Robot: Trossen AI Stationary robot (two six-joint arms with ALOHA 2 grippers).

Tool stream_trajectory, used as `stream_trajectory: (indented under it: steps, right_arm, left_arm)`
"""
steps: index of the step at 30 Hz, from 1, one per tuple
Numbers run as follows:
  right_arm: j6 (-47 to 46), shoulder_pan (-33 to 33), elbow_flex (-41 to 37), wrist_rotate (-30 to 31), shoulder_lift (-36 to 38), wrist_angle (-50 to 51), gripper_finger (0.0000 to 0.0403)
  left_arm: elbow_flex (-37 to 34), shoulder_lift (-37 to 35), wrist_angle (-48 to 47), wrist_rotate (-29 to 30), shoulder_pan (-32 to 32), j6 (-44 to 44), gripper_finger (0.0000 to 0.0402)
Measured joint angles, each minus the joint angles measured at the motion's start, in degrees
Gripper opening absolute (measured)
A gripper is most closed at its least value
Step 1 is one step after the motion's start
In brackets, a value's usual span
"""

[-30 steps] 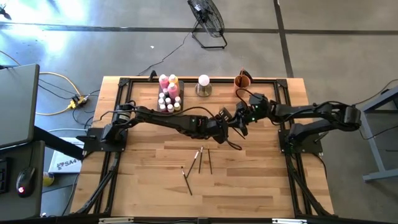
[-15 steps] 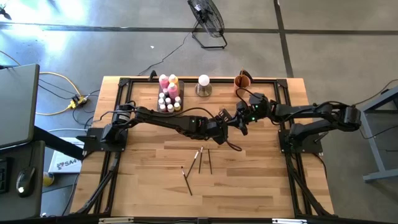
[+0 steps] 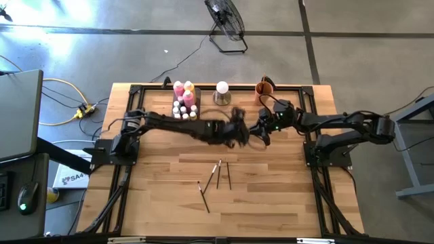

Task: Pick & Place Paint Supplies
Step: Put the silver paintbrush into the orange cup

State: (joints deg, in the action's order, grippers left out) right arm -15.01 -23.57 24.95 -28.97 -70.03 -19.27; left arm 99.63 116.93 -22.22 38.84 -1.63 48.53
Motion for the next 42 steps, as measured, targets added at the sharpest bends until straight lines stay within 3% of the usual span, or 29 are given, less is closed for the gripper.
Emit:
stream_trajectory:
  steps: [8,14,25,31,42]
  right_arm:
    - [0.4,-2.7,0.0,-2.9,2.6,2.9,0.0013]
    - [3.3,-3.5,0.0,4.1,6.1,5.9,0.0013]
    - [6.4,-5.0,0.0,12.9,19.7,-2.8,0.0013]
    - [10.2,-5.0,0.0,22.6,22.8,-8.2,0.0013]
    - [11.9,-7.2,-4.2,30.8,16.6,-32.1,0.0013]
  left_arm:
    - [0.1,-3.8,-5.9,-0.3,7.4,-12.3,0.0098]
    - [0.3,-7.0,-7.9,-1.4,11.4,-18.8,0.0084]
    - [0.1,-10.3,-22.4,-14.0,17.1,-32.4,0.0045]
    - [-4.3,-11.3,-16.7,-26.7,18.5,-32.5,0.0004]
    - [-28.0,-18.5,7.3,-27.6,15.4,-37.3,0.0001]
